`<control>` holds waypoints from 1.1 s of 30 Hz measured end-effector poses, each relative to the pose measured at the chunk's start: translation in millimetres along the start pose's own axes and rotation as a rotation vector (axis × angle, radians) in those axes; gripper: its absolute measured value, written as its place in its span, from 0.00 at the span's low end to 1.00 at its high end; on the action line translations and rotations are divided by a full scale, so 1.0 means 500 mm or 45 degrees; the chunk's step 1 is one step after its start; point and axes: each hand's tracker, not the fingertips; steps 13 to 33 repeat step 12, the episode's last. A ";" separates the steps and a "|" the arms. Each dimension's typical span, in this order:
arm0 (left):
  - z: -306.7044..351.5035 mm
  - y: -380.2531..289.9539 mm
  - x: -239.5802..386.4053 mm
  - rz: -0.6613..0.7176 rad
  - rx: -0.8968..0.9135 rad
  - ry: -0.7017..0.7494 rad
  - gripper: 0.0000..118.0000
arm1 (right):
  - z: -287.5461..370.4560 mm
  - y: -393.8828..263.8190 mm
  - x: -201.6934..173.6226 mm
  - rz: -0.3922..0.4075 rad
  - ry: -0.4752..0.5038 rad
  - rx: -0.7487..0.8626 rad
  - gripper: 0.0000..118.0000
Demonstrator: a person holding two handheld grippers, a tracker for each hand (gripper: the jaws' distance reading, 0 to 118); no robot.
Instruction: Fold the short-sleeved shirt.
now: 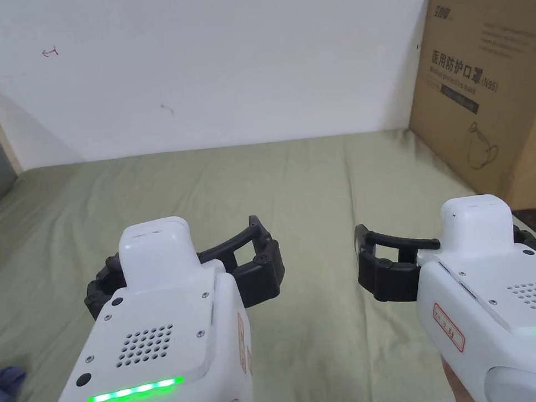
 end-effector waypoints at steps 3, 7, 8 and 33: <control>-0.009 0.000 -0.003 0.014 -0.016 0.014 1.00 | -0.003 -0.002 0.005 -0.007 -0.003 0.003 1.00; -0.023 -0.001 -0.005 0.028 -0.038 0.013 1.00 | -0.015 -0.005 0.006 -0.021 -0.010 0.009 1.00; -0.026 -0.001 -0.006 0.030 -0.033 0.012 1.00 | -0.019 -0.005 0.005 -0.021 -0.010 0.010 1.00; -0.038 0.004 -0.008 0.034 -0.028 0.006 1.00 | -0.033 -0.005 0.003 -0.014 -0.003 0.007 1.00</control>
